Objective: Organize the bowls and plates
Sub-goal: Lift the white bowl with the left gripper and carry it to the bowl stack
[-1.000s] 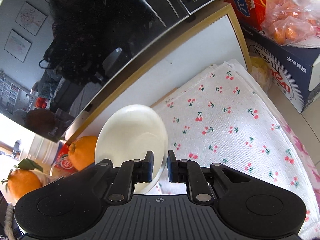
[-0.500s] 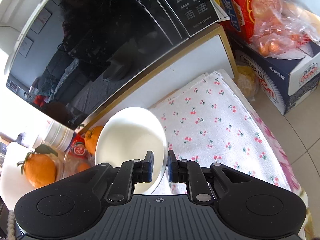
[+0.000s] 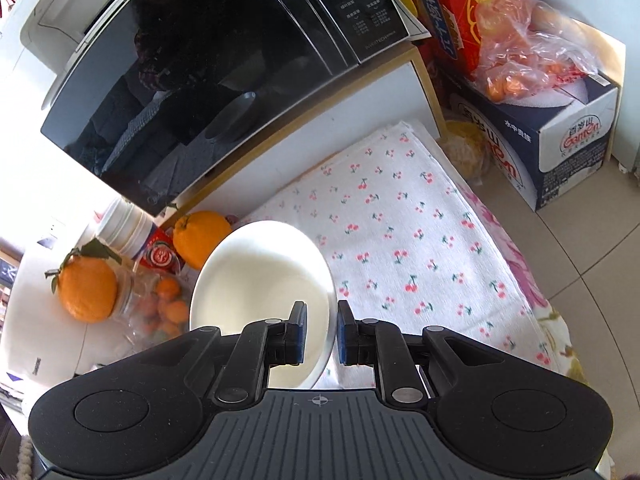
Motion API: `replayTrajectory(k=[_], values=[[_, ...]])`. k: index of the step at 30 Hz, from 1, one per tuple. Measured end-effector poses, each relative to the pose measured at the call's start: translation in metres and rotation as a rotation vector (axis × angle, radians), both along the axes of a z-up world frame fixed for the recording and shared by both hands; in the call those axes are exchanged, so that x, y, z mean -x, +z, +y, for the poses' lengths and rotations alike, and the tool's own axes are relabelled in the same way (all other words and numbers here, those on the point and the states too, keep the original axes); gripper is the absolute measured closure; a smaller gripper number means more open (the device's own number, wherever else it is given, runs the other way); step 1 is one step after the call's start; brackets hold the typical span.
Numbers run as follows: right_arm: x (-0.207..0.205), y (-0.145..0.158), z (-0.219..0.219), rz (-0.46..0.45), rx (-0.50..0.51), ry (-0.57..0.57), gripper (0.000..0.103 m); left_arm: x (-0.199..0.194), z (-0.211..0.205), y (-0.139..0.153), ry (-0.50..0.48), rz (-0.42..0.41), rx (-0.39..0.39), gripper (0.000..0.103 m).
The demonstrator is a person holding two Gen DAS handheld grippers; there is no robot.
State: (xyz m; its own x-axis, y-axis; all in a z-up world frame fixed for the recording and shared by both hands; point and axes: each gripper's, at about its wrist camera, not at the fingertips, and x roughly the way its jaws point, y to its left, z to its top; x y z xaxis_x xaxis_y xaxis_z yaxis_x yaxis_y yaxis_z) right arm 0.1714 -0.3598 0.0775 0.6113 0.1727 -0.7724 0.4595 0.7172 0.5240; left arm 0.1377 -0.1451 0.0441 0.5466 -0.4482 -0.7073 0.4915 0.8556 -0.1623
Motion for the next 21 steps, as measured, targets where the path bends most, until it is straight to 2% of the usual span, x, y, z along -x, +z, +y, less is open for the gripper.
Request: replayTrajectory(k=[17,21], values=[[0.049,-0.009,0.020,0.049,0.064,0.075,0.088,0.052,0.025,-0.022,-0.014,0.106,0.092,0.090],[0.054,-0.013,0.019,0.081,0.085,0.087,0.087,0.060,0.021,-0.026,-0.035,0.123,0.087,0.090]])
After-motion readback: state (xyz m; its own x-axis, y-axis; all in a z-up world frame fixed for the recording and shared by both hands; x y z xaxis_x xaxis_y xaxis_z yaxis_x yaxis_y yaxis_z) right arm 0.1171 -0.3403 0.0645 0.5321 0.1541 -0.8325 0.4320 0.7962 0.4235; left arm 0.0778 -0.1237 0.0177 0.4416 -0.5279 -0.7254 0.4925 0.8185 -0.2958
